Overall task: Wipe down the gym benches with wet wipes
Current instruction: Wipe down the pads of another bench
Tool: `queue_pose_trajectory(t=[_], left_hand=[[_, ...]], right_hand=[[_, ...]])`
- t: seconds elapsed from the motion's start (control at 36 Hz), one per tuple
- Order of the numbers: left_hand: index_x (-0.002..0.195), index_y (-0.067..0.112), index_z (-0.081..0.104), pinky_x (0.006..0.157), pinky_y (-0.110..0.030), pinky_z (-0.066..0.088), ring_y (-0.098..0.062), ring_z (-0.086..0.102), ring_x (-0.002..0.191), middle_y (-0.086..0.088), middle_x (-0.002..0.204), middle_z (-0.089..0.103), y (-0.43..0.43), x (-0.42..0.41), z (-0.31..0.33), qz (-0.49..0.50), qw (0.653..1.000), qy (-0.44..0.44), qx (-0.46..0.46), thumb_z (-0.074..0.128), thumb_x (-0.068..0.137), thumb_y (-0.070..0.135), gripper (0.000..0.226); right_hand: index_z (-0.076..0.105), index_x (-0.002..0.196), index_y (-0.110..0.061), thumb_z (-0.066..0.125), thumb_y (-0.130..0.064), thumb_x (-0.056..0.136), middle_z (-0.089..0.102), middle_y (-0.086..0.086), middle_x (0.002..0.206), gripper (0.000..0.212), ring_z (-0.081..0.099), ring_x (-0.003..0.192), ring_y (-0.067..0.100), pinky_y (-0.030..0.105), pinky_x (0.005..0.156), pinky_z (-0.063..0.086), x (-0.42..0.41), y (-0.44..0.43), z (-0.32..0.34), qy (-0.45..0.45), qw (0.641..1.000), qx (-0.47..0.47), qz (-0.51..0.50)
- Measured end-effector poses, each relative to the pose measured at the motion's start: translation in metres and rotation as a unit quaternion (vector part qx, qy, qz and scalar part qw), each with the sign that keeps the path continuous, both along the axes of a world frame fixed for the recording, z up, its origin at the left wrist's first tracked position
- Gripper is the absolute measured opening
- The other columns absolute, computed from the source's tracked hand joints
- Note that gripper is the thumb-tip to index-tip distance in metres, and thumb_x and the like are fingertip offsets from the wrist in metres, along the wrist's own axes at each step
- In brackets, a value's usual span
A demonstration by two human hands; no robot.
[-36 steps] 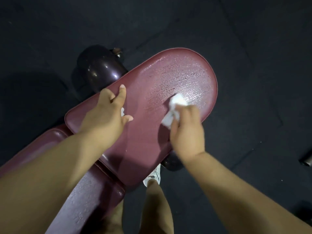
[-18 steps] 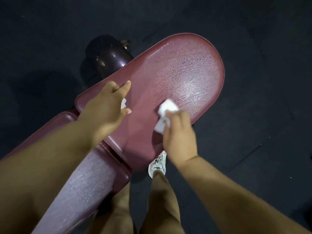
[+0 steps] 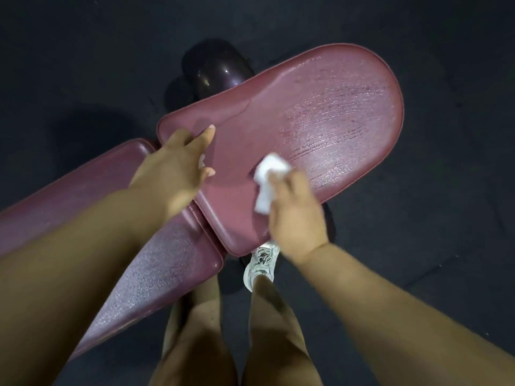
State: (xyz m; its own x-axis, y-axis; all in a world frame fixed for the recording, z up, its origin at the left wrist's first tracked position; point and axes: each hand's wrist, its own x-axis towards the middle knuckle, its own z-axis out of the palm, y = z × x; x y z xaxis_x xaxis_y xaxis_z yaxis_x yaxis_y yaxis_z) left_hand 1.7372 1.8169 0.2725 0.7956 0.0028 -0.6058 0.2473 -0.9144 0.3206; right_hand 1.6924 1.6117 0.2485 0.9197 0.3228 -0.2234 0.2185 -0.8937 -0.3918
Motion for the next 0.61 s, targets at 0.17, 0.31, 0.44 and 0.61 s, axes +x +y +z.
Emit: queue_pose_trajectory(t=[0.17,0.31,0.44,0.61], left_hand=[[0.149,0.033,0.013,0.084,-0.038,0.042,-0.027,0.05,0.111,0.0,0.13,0.037,0.004,-0.017,-0.002,-0.005,1.0,-0.021,0.014,0.048,0.095,0.036,0.064],[0.148,0.035,0.013,0.083,-0.035,0.042,-0.023,0.051,0.112,0.004,0.129,0.037,0.013,-0.024,-0.003,0.015,1.0,-0.018,-0.004,0.045,0.096,0.036,0.061],[0.148,0.032,0.02,0.08,-0.028,0.036,-0.017,0.048,0.117,0.006,0.133,0.034,0.019,-0.02,0.0,0.046,0.998,-0.039,-0.032,0.042,0.098,0.034,0.054],[0.148,0.025,0.021,0.08,-0.025,0.039,-0.01,0.045,0.092,0.002,0.13,0.024,0.043,-0.009,-0.005,0.058,0.997,-0.055,-0.022,0.045,0.097,0.032,0.057]], right_hand=[[0.051,0.101,-0.018,0.023,-0.05,0.098,0.052,0.001,0.094,0.042,0.049,0.093,0.025,0.03,0.071,0.026,0.001,-0.008,0.01,0.037,0.965,0.046,0.256],[0.052,0.128,-0.014,0.045,-0.013,0.091,0.041,0.012,0.117,0.037,0.05,0.088,0.031,0.041,0.085,0.045,0.075,-0.029,0.005,-0.014,0.997,-0.002,-0.077],[0.056,0.116,-0.006,0.038,-0.01,0.089,0.041,0.015,0.115,0.032,0.05,0.08,0.032,0.043,0.08,0.048,0.075,0.012,-0.001,-0.054,0.979,-0.035,-0.194],[0.048,0.1,-0.018,0.036,-0.042,0.101,0.056,0.004,0.094,0.027,0.052,0.086,0.025,0.032,0.069,0.028,0.036,0.044,0.008,0.039,0.961,-0.009,0.275]])
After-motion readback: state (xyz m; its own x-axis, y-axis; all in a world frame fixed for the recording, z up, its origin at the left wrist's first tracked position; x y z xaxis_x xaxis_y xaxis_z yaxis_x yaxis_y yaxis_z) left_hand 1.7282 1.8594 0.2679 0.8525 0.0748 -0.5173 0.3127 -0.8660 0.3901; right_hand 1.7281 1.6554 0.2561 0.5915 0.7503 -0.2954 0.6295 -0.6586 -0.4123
